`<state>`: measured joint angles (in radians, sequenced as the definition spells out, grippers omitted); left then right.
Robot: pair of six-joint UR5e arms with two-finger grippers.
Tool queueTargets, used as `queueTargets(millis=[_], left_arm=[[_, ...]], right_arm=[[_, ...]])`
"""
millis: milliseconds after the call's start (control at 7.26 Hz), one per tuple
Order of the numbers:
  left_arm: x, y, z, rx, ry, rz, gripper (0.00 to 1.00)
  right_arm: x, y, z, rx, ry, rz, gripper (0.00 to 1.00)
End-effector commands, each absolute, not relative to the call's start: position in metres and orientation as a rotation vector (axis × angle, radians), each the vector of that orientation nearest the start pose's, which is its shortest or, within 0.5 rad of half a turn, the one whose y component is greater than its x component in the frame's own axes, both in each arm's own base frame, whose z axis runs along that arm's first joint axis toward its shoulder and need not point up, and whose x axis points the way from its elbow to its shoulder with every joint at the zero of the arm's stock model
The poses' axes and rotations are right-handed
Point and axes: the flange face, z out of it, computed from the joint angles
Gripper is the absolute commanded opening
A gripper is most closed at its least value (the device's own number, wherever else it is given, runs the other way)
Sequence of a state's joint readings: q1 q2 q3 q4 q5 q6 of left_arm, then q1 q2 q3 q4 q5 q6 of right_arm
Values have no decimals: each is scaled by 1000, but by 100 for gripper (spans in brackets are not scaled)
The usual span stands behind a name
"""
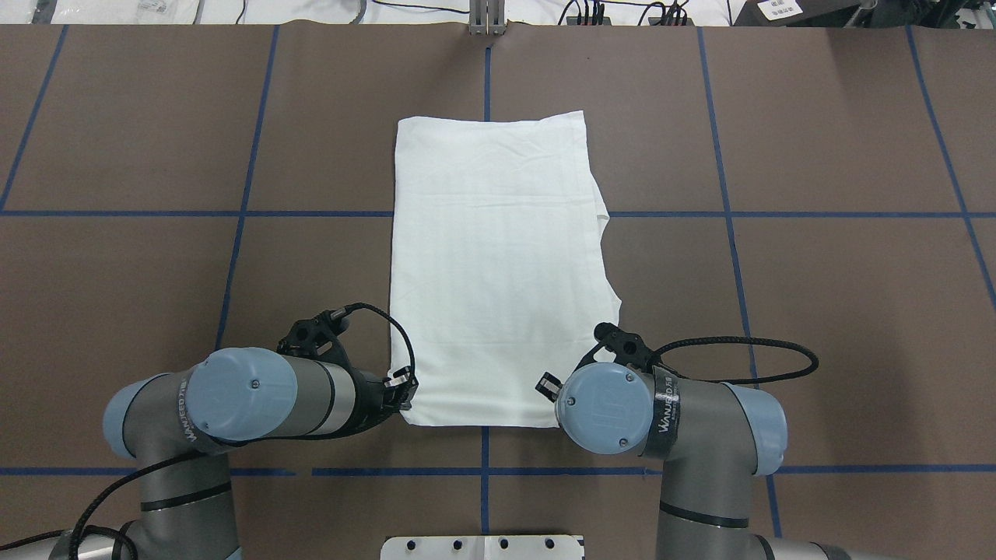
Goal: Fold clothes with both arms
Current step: 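Grasp the nearest shirt corners with the left and right grippers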
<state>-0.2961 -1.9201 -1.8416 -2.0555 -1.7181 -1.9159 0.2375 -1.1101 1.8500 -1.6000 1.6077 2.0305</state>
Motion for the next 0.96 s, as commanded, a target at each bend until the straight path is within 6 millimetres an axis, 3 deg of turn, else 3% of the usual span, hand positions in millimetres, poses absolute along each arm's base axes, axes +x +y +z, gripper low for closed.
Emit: queueTargets(millis=[0, 276, 413, 689, 827], left_arm=[[537, -288, 289, -161, 1113, -492, 0], [533, -288, 284, -160, 1124, -491, 0], [532, -287, 282, -160, 1128, -488, 0], [512, -278, 261, -163, 1175, -474, 0], [503, -268, 250, -170, 1172, -465, 0]], right_arm=[[-572, -273, 280, -117, -732, 654, 0], [-557, -277, 262, -122, -773, 665, 0], [-553, -277, 264, -122, -772, 667, 0], [-542, -275, 258, -126, -792, 665, 0], [-527, -261, 257, -137, -802, 647, 0]])
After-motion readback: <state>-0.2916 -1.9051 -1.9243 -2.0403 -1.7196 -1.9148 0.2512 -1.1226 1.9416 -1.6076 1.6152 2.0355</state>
